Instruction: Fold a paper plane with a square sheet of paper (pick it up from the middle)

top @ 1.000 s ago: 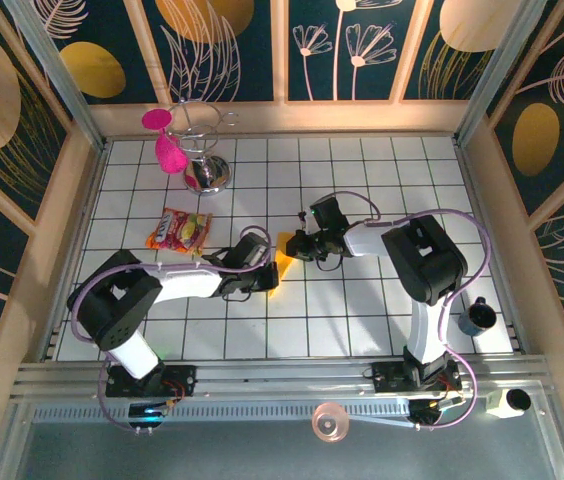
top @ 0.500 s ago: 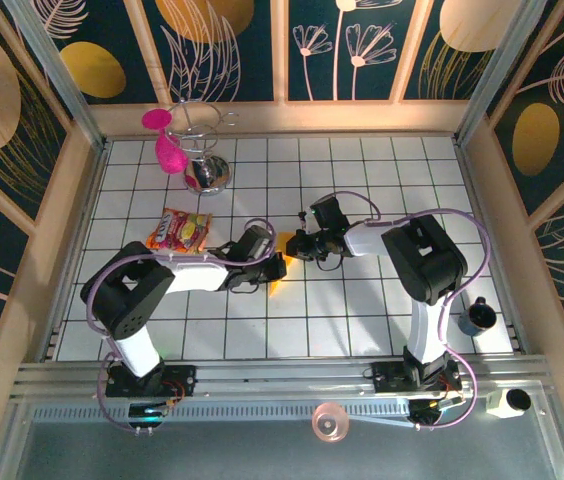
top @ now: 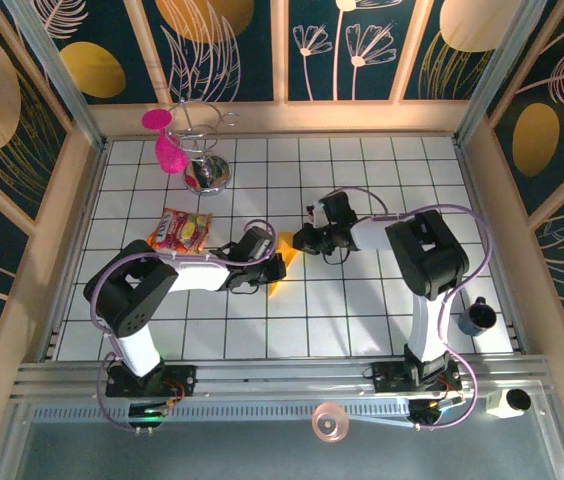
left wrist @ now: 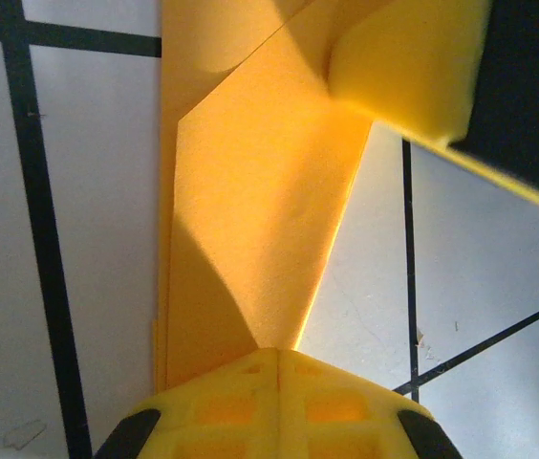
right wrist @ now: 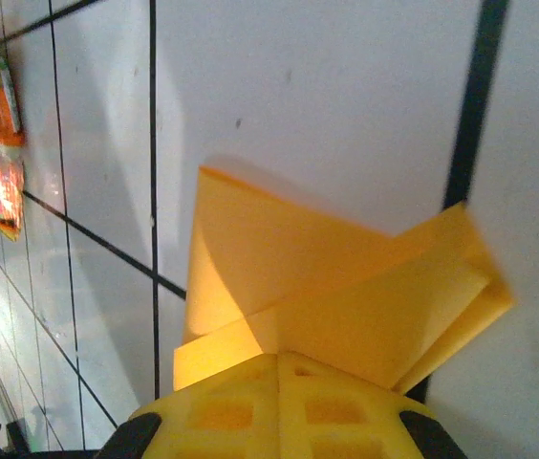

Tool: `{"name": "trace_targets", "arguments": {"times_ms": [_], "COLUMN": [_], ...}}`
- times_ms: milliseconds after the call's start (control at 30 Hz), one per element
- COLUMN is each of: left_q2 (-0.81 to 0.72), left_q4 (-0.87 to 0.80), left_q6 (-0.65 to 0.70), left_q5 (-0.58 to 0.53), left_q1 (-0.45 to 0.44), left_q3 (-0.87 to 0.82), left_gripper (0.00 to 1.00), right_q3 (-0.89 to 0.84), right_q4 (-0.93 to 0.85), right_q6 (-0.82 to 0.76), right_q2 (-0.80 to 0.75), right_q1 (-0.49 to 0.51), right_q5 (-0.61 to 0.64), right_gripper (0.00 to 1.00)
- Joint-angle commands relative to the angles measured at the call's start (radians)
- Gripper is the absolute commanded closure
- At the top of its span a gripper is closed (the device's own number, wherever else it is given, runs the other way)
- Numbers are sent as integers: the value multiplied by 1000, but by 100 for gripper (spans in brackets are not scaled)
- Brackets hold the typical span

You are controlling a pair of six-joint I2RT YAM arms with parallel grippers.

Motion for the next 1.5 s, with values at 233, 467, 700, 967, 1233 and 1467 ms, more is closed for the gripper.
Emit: {"name": "trace_targets", "arguments": {"times_ms": [233, 467, 700, 967, 1233, 1467], "left_q2": [24, 30, 34, 32, 24, 12], "left_q4": [-95, -112, -116, -118, -115, -89], "left_q6": [-9, 13, 19, 21, 16, -2], "left_q5": [30, 30, 31, 31, 29, 37], "left_q1": [4, 4, 5, 5, 6, 4], "left_q3": [-57, -15, -4, -1, -24, -57], "left_gripper": [100, 100, 100, 100, 100, 100], "right_q3": [90, 94, 1, 7, 79, 132], "right_q4": [23, -26, -63, -100, -104, -113], "right_q6": [-54, -81, -75, -64, -81, -111], "right_q2": [85, -47, -143, -70, 26, 116], "right_q1": [-139, -133, -14, 66, 16, -119], "right_q5": [63, 89, 119, 101, 113, 135], "right_gripper": [93, 94, 94, 98, 99, 100]}}
